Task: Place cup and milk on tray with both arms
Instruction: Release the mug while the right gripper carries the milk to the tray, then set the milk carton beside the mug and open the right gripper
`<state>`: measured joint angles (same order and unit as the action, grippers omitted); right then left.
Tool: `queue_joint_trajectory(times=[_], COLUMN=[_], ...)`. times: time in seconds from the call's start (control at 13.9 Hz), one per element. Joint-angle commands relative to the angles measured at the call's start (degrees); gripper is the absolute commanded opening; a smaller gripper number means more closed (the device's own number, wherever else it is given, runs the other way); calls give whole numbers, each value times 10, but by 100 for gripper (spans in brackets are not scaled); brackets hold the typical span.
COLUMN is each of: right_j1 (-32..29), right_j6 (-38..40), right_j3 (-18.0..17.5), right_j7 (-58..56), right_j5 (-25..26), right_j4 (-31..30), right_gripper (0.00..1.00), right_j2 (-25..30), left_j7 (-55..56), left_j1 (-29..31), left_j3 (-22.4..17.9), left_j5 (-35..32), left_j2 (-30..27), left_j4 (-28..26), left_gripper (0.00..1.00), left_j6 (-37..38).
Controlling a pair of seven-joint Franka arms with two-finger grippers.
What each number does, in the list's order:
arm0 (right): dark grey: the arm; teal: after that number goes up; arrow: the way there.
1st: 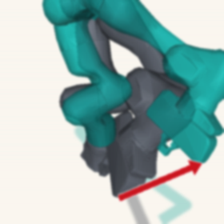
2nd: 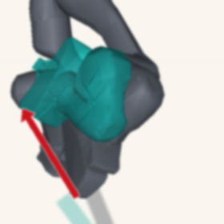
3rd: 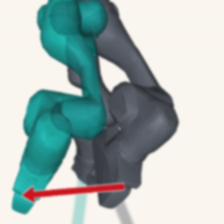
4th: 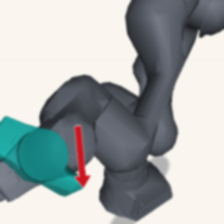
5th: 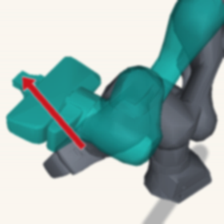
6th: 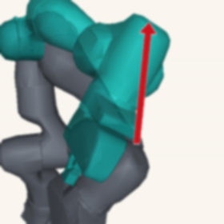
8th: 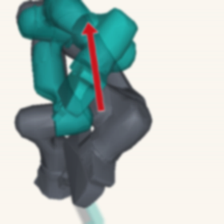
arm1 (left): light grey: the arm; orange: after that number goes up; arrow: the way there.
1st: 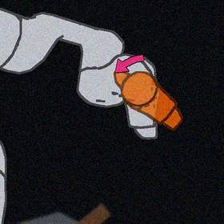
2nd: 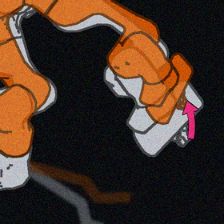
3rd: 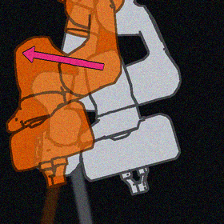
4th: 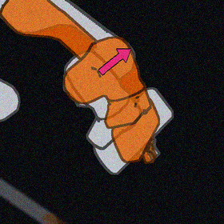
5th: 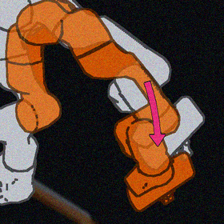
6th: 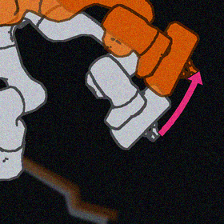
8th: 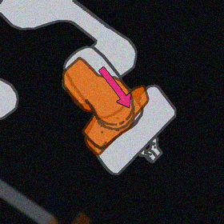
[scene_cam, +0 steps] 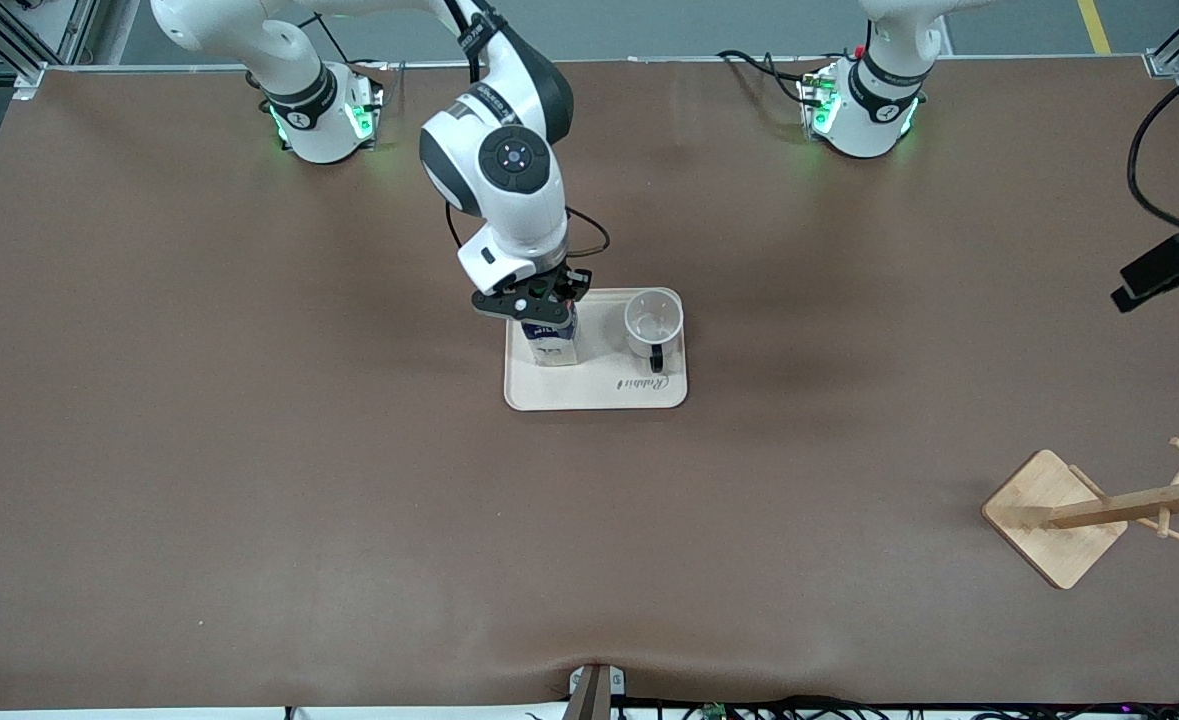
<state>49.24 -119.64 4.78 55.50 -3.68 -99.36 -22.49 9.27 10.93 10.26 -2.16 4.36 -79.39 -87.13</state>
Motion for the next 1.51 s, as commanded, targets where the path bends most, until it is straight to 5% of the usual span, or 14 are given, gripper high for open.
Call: queue_joint_trajectory(times=[0.0, 0.36, 1.15, 1.43], right_j1=[7, -2, -82, -135], right_j6=[-2, 39, 195, 353], right_j3=[6, 7, 8, 25], right_j7=[34, 29, 87, 18], right_j5=[20, 19, -26, -16], right_j4=[12, 57, 199, 291], right_gripper=[100, 100, 100, 100], right_j2=[-19, -19, 5, 6], left_j7=[-42, -33, 28, 46], left_j1=[-30, -85, -109, -113], left_j3=[-39, -93, -87, -58], left_j5=[-9, -9, -8, -7], left_j2=[-30, -69, -122, -118], left_j4=[-32, -81, -142, -144], left_gripper=[100, 100, 100, 100], left_j6=[19, 28, 4, -12])
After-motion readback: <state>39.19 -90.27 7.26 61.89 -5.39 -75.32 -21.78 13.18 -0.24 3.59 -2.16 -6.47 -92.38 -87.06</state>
